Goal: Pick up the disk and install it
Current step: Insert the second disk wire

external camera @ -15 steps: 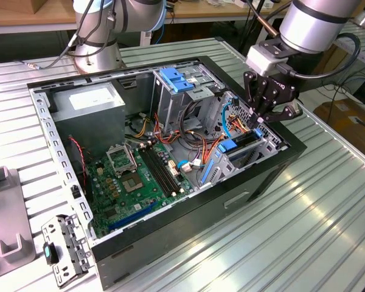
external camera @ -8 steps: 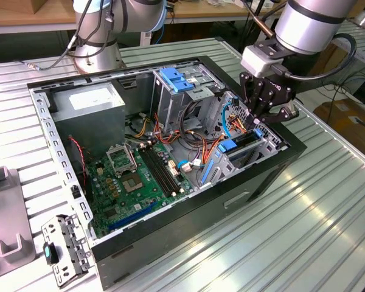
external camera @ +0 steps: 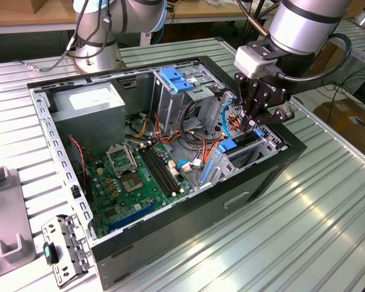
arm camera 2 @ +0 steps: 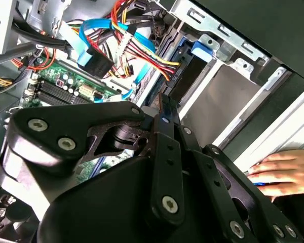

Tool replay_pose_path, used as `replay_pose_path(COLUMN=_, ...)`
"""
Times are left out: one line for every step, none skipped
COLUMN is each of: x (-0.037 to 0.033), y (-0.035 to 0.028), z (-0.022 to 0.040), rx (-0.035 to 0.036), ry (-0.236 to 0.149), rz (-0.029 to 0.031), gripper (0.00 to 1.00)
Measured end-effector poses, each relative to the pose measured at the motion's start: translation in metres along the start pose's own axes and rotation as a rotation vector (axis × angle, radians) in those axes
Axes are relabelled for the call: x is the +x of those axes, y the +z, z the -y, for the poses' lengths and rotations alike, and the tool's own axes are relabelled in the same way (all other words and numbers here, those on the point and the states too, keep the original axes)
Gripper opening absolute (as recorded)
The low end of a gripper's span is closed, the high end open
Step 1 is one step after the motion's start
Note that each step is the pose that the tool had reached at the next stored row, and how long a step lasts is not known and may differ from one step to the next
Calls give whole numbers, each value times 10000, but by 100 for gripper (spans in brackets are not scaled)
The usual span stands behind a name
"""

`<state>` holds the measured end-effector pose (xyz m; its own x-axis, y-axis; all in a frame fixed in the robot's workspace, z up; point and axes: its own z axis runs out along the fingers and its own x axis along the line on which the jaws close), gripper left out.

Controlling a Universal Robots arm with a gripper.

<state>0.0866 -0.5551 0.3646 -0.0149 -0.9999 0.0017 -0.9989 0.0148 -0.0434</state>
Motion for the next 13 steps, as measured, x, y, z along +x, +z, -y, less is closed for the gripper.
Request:
replay_pose_path(x=0, y=-20, z=1, rx=0, ry=1, rz=2, gripper=11)
replay_pose_path(x=0, y=-74, z=3, rx=0, ry=1, rz=2, gripper=11)
replay_pose_path(x=0, y=-129, z=5, rx=0, ry=1, rz=1, gripper=11)
replay_pose_path(x=1, y=-158, z=7, rx=-6, ry=1, rz=1, gripper=11)
replay_pose_path(x=-1, y=-169, z=10, rx=-34, ry=0, rz=2, gripper=11)
replay_pose_path(x=-6, y=-178, z=13, rx=-73, ry=0, rz=-8, gripper=11)
replay_pose_path(x=-15, y=-186, z=15, rx=-106, ry=-1, rz=-35, gripper=11)
replay_pose_path(x=-27, y=-210, z=17, rx=-124, ry=-2, rz=-85, gripper=11)
replay_pose_path(x=-44, y=-282, z=25, rx=-133, ry=-4, rz=-123, gripper=11)
replay_pose_path(x=-54, y=-308, z=27, rx=-133, ry=-2, rz=-132, gripper=11)
replay_pose_path(x=-68, y=-326, z=29, rx=-134, ry=1, rz=-138, gripper=11)
replay_pose_path(x=-89, y=-339, z=31, rx=-134, ry=5, rz=-149, gripper=11)
replay_pose_path(x=-111, y=-342, z=35, rx=-139, ry=8, rz=-156, gripper=11)
